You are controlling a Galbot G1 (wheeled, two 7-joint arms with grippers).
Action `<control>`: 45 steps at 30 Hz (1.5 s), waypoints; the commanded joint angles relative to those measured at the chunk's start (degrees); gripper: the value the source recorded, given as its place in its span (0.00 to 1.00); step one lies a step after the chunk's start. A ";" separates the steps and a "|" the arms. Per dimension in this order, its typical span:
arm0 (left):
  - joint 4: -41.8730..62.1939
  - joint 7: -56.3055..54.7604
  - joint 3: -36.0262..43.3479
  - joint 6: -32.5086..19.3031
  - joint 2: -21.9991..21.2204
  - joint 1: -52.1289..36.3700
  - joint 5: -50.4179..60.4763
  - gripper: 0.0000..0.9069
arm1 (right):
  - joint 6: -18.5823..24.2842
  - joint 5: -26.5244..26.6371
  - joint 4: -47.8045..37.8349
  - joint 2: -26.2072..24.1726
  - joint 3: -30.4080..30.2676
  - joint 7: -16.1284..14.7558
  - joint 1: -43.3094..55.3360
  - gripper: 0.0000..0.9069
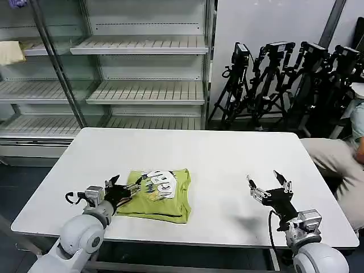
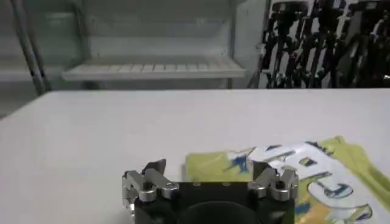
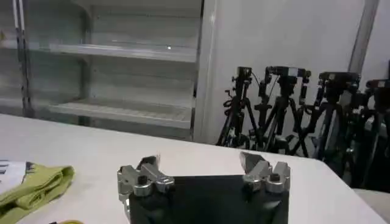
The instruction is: Fold and organize the clothes.
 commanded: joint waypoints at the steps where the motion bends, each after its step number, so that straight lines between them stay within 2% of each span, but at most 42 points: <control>1: 1.15 -1.71 -1.82 0.20 -1.05 4.23 -3.84 1.00 | 0.16 0.22 0.52 -0.49 0.21 0.05 -0.82 1.00; 3: 0.79 -1.99 -1.46 0.23 -1.10 4.33 -4.29 1.00 | 0.17 0.30 0.49 -0.68 0.29 0.06 -0.79 1.00; 4: 0.37 -1.99 -1.37 0.23 -1.09 4.45 -4.47 0.43 | 0.19 0.42 0.40 -0.82 0.40 0.06 -0.67 1.00; 6: -0.04 -1.92 -0.92 0.22 -1.17 4.73 -4.50 0.01 | 0.17 0.49 0.20 -0.88 0.35 0.09 -0.39 1.00; 24: 0.59 -0.14 -0.55 0.12 -1.71 4.07 -2.72 0.02 | 0.57 0.19 -0.45 0.03 -0.36 0.04 -0.36 1.00; 32: -1.01 5.28 -2.43 0.05 1.18 4.24 2.41 0.01 | 0.87 -0.04 -0.07 0.30 -0.27 0.28 -0.88 1.00; 36: -1.08 7.42 -6.84 0.09 5.21 4.69 5.11 0.01 | 1.18 -0.19 -0.11 0.75 -0.74 0.20 -0.79 1.00; 38: -0.20 10.25 -12.35 0.09 8.62 5.42 6.00 0.01 | 1.61 -0.49 -0.33 1.05 -1.03 0.24 -0.73 1.00; 40: 0.93 13.31 -17.73 0.10 13.18 7.09 6.55 0.01 | 2.07 -0.52 -0.35 1.13 -0.84 0.27 -0.58 1.00; 43: 3.91 17.09 -29.92 0.00 22.54 13.45 7.62 0.01 | 2.35 -0.26 -0.27 1.30 -0.18 0.29 -0.01 1.00; 44: 4.79 17.44 -31.19 -0.07 22.99 14.35 8.42 0.01 | 2.35 -0.19 -0.19 1.34 -0.05 0.31 0.07 1.00; 45: 7.79 18.03 -36.59 -1.55 26.67 15.87 9.77 0.01 | 2.36 -0.01 0.18 1.37 0.13 0.31 0.19 1.00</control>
